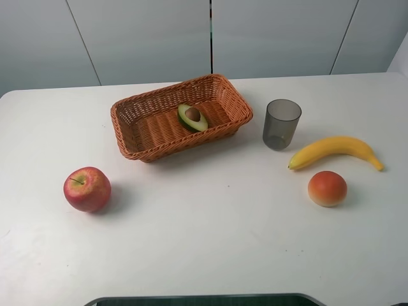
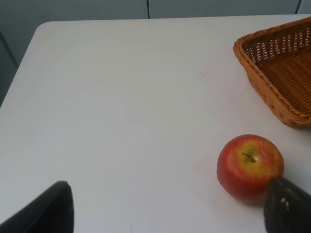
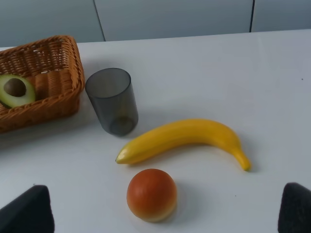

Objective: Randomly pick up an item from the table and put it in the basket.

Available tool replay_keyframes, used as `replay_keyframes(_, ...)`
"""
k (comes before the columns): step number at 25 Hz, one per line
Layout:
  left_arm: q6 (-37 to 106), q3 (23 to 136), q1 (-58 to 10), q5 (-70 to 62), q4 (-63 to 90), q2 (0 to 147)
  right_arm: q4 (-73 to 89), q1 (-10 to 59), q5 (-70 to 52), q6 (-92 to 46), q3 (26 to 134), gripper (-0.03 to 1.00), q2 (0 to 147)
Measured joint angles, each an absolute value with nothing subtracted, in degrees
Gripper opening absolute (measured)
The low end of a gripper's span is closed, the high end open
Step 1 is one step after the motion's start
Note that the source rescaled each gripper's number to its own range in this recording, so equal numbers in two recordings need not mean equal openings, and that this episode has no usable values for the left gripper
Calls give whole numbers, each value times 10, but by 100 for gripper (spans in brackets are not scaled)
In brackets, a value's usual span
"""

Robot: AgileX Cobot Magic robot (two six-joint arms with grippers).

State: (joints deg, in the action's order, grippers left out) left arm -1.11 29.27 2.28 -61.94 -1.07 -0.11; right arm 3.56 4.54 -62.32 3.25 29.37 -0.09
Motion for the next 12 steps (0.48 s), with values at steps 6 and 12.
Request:
replay_keyframes(6, -11, 293, 23, -619, -11, -1, 36, 45, -623, 31, 294, 100, -1)
replay_keyframes(12, -11, 293, 23, -619, -11, -1, 36, 45, -623, 31, 294, 100, -1)
